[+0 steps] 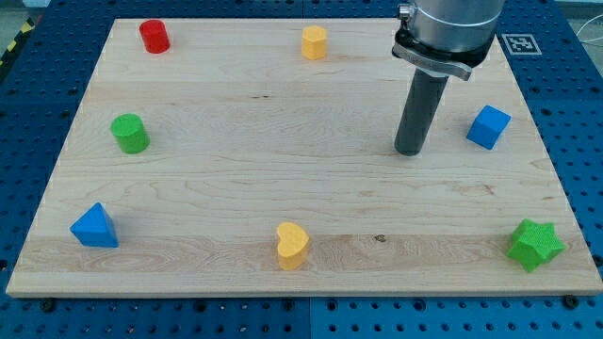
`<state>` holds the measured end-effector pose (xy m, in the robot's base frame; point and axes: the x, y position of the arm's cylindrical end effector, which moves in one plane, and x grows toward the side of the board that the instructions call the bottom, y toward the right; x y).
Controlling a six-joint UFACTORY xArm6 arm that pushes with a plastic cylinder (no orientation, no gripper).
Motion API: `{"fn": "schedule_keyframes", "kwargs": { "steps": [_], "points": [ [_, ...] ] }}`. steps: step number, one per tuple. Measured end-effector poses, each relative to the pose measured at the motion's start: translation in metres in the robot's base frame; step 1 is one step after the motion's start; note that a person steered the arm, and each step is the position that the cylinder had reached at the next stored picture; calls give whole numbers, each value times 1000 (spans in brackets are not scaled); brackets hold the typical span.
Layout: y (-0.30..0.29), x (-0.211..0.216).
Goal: Move your arm to the center
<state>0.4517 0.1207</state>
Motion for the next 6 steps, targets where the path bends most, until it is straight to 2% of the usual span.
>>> {"fn": "schedule_keyframes", "kwargs": {
  "steps": [6],
  "points": [
    [-176, -2]
  ]
}}
